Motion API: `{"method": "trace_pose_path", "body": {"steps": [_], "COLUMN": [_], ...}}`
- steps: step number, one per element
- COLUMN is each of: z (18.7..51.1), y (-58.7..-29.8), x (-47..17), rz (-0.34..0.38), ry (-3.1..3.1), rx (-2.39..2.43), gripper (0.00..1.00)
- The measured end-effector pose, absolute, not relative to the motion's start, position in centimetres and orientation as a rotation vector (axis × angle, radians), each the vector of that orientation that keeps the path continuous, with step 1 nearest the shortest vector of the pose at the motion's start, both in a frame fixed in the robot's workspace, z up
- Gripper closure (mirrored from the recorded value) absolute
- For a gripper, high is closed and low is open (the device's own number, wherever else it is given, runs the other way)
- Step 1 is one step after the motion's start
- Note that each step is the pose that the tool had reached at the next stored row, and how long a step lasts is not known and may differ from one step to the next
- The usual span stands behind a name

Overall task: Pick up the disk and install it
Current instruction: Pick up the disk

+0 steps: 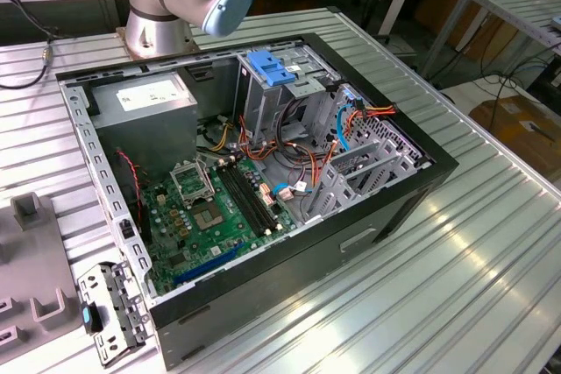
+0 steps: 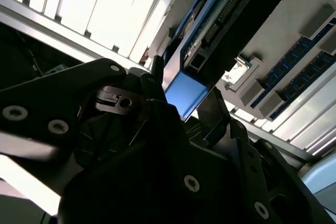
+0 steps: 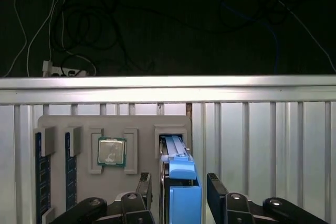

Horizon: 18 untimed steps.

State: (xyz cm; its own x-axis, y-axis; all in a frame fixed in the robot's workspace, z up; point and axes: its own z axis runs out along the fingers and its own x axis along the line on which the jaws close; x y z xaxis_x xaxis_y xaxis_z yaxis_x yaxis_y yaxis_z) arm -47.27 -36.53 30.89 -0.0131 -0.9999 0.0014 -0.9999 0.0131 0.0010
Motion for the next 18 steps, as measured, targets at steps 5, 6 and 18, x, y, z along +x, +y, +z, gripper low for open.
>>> {"method": "trace_pose_path", "body": {"steps": [5,6,18], "z": [30.2,30.2,29.7], "y": [-36.5,-36.5,-36.5], "x": [-47.3,-47.3,-47.3], "rz": [0.000,0.000,-0.001], "ry": [-2.232,-2.232,-2.234], "rx": [2.209,2.209,2.207], "gripper": [0.53,0.53,0.53]}}
